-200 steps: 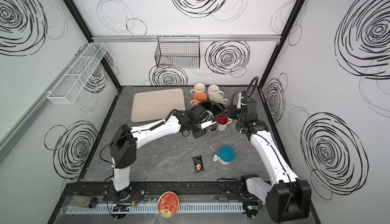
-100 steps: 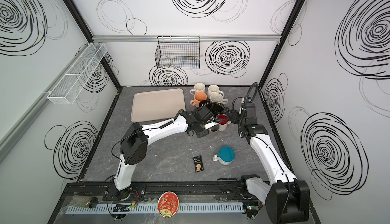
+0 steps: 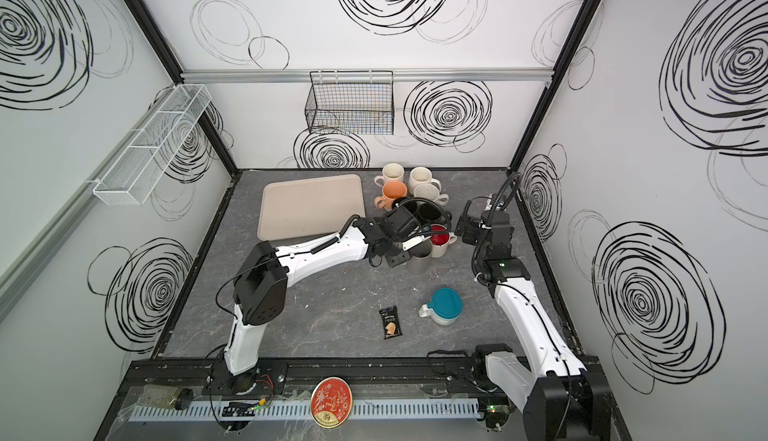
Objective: Turn the mug right side up
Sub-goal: 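Lower the grey mug onto the table and open the left gripper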
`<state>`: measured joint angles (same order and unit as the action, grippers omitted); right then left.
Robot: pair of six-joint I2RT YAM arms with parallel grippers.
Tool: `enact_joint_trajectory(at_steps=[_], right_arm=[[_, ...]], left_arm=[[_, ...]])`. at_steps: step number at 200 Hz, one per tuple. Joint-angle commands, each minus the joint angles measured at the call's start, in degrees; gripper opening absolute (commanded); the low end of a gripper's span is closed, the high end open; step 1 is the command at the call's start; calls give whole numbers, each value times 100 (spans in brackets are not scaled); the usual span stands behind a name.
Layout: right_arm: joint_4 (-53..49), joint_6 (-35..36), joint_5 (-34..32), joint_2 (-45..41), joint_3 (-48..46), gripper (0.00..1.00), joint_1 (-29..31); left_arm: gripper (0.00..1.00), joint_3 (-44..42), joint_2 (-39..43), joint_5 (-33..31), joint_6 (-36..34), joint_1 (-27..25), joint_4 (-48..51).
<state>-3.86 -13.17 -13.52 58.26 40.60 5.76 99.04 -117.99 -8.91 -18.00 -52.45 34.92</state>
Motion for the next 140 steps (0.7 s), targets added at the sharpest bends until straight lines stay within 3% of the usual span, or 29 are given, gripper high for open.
enact_joint_trajectory(at_steps=[1, 31, 85, 98, 128, 140], right_arm=[[291, 42, -263, -2, -107, 100, -66], [694, 122, -364, -77, -362, 100, -114], [1548, 245, -524, -126, -1072, 100, -119], [1529, 328, -511, -181, -1141, 100, -119], [2750, 508, -463, -50, -1632, 100, -136], [3058, 521, -449, 125, -1705, 100, -181]], left_arm=[[52, -114, 545, 67, -18, 81, -321], [57, -469, 1098, 195, 59, 263, -619], [76, -1873, 2474, 26, 240, 912, -1644], [81, -2181, 2730, 113, 454, 1309, -1910], [87, -2477, 3240, 749, 996, 2501, -2109], [100, -2677, 3498, 653, 1025, 2889, -2204]])
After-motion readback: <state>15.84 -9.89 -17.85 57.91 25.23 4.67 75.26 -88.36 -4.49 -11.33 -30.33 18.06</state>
